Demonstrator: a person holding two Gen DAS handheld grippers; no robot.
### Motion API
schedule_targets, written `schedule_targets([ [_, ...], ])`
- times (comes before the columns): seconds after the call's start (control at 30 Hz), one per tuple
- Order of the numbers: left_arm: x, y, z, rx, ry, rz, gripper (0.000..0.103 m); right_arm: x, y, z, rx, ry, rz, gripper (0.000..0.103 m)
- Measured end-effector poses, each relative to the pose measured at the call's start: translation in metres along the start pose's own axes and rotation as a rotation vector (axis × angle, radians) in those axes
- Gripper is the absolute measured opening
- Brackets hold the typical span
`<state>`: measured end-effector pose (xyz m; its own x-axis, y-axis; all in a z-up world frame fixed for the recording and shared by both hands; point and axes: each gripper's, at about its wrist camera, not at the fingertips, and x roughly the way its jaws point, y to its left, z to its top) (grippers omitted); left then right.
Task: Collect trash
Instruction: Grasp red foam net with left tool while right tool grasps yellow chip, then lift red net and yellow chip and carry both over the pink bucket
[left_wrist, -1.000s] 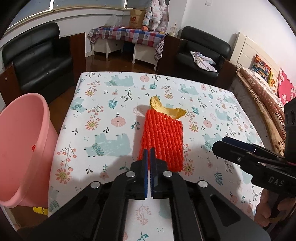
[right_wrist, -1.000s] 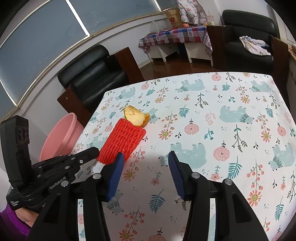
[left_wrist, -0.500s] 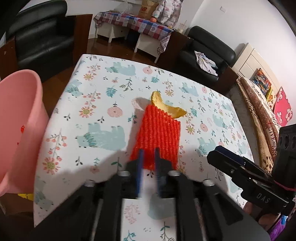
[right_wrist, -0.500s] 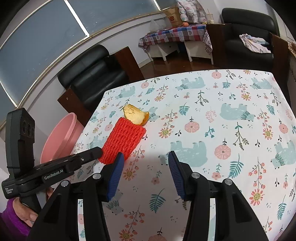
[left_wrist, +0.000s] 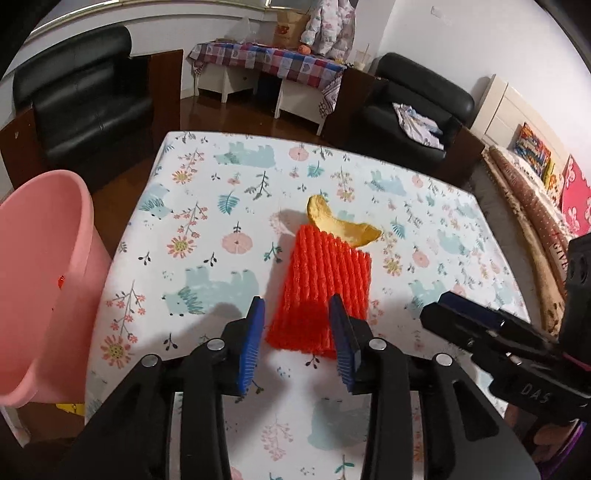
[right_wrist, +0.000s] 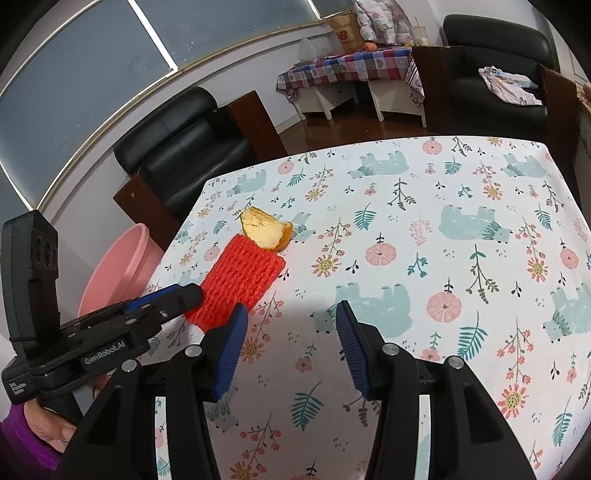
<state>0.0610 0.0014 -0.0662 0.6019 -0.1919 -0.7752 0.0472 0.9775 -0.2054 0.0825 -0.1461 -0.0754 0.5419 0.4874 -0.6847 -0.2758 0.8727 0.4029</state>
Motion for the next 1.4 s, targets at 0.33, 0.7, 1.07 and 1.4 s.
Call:
schedule_targets([
  [0.33,0.008,0.001,-0.009,0.004,0.030,-0.017,0.034,0.006,0.001,0.014,-0.027,-0.015,-0.018,0.049],
  [0.7,-0.011,-0.003,-0.013,0.030,-0.017,-0.053,0.012,0.023,0.014,0.035,-0.070,-0.036,-0.011,0.049],
  [1.07,-0.045,0.008,-0.021,0.014,-0.078,-0.035,0.012,0.054,0.026,0.054,-0.074,-0.023,-0.040,0.041],
  [1.4,-0.060,0.017,-0.024,-0.007,-0.111,-0.042,0.012,0.066,0.029,0.052,-0.061,0.000,-0.086,0.005],
])
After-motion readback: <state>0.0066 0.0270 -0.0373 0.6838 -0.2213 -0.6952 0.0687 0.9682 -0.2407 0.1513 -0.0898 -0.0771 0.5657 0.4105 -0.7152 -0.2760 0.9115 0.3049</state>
